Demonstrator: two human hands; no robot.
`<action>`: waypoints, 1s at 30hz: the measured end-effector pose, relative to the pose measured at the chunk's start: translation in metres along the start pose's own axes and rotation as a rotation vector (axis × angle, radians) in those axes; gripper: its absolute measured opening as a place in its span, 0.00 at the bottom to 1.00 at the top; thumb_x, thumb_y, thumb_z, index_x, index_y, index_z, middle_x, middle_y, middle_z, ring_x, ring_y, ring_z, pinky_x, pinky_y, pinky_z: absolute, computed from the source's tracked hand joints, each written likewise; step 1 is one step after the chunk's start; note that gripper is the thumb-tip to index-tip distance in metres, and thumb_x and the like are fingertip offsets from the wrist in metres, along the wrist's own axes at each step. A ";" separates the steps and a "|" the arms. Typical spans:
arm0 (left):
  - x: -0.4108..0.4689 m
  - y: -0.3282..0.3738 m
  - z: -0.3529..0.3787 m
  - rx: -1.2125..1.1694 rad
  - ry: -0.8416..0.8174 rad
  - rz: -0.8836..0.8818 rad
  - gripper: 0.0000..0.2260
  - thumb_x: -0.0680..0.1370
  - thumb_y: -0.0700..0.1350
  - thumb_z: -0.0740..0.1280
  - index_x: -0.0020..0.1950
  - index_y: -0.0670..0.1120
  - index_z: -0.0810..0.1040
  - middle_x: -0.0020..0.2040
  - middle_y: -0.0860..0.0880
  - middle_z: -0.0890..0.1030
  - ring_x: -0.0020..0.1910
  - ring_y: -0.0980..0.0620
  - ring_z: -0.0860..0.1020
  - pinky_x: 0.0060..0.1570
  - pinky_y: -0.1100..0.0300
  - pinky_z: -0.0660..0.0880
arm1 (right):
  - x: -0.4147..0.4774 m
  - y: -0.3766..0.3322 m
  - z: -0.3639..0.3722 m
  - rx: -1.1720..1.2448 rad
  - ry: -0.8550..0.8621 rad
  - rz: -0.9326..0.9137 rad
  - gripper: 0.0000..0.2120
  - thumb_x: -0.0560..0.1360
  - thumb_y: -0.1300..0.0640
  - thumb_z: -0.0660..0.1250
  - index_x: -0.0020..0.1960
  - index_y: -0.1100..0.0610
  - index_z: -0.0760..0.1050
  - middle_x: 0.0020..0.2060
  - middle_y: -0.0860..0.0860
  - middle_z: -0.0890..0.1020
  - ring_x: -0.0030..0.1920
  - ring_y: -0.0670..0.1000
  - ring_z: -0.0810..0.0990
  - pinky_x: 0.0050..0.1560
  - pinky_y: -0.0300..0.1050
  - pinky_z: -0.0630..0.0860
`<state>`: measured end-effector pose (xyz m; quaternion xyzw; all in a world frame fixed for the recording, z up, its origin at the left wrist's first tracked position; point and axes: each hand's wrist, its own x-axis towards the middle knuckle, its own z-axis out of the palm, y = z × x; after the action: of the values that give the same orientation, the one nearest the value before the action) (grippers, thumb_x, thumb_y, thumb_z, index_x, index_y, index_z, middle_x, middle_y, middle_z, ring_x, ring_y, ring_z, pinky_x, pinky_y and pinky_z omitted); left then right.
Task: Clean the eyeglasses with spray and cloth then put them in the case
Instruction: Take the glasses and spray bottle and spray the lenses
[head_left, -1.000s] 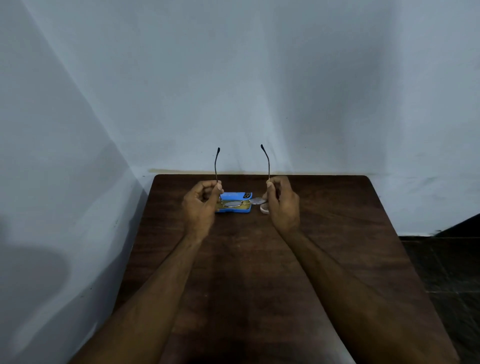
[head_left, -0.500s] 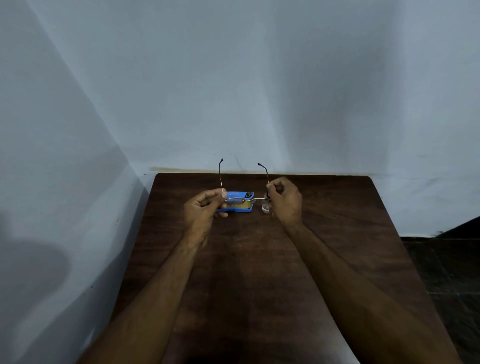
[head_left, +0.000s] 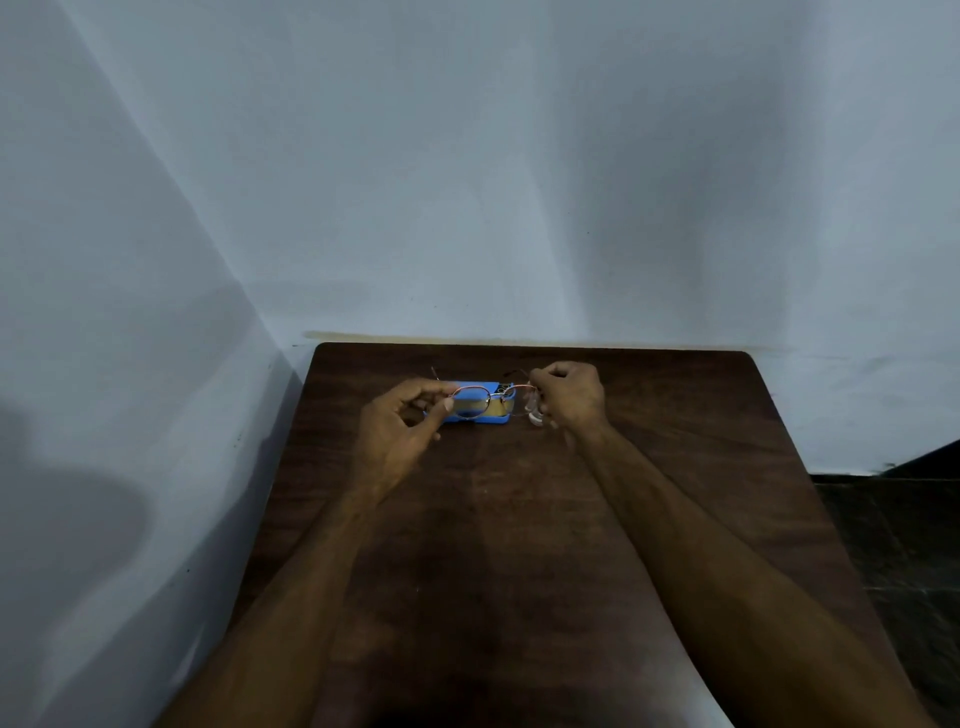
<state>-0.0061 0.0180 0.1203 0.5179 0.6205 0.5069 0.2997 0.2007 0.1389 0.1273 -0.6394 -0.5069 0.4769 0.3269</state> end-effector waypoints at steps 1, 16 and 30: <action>0.001 0.000 -0.003 0.022 -0.012 0.025 0.10 0.81 0.40 0.74 0.58 0.54 0.87 0.54 0.52 0.87 0.51 0.48 0.86 0.41 0.47 0.87 | 0.001 -0.001 0.000 0.027 -0.014 0.021 0.10 0.79 0.59 0.72 0.39 0.59 0.81 0.29 0.56 0.80 0.24 0.50 0.74 0.24 0.42 0.69; 0.022 0.002 -0.006 0.166 -0.071 0.163 0.07 0.82 0.41 0.72 0.59 0.49 0.86 0.62 0.50 0.78 0.57 0.53 0.82 0.46 0.55 0.86 | 0.022 -0.008 -0.002 0.198 -0.187 0.193 0.09 0.82 0.63 0.66 0.44 0.67 0.77 0.26 0.56 0.69 0.16 0.45 0.61 0.18 0.34 0.54; 0.025 0.008 0.010 0.023 -0.126 0.050 0.04 0.82 0.44 0.71 0.56 0.46 0.83 0.55 0.50 0.85 0.50 0.47 0.85 0.42 0.53 0.86 | 0.049 -0.005 -0.011 0.335 -0.205 0.362 0.13 0.82 0.64 0.68 0.39 0.66 0.74 0.30 0.56 0.71 0.15 0.43 0.62 0.15 0.34 0.56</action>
<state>-0.0017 0.0442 0.1284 0.5674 0.5933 0.4734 0.3194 0.2108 0.1885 0.1222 -0.6047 -0.3288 0.6672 0.2847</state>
